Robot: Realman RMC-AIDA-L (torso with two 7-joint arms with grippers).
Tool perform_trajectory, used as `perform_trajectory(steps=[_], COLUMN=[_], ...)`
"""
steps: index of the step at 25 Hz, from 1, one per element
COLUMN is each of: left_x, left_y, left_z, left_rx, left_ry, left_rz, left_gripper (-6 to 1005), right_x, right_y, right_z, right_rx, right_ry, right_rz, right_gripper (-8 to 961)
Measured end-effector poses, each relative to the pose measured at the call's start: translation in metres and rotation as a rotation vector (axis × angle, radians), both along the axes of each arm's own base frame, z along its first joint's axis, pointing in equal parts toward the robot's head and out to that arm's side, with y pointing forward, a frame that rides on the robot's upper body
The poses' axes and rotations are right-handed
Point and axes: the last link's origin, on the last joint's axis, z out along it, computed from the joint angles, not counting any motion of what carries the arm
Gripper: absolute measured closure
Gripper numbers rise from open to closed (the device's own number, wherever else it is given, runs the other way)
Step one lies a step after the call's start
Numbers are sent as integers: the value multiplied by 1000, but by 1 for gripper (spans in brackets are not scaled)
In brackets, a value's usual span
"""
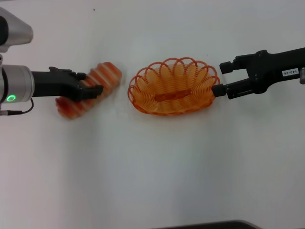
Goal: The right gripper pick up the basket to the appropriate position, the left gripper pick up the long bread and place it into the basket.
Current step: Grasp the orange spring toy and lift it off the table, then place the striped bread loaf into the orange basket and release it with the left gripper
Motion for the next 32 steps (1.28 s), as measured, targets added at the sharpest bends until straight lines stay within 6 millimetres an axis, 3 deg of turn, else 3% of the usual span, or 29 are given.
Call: perform_trajectory(steps=[10,15,23,26,32], left_x=[1,3,46,70,108], left_y=[1,3,10,14,19], left_z=[7,14,35,25,-23], left_rx=[42,54,50,-13,-161], left_ry=[-9,-19,-147,-160,-102], left_rz=[-22,-29,-134,-197,-301], left_gripper=[468,511,608,634,674], right_x=[-3,-5,-2,4,11], right_y=[5,8,6,3,-2], right_z=[5,7,10,14,16], right_rx=[24,23,8,0,-7], right_ry=[8,10,-8,-24,-28], right_rz=[-7,1,-16,-38,-59], right_gripper=[56,56,56,56,56])
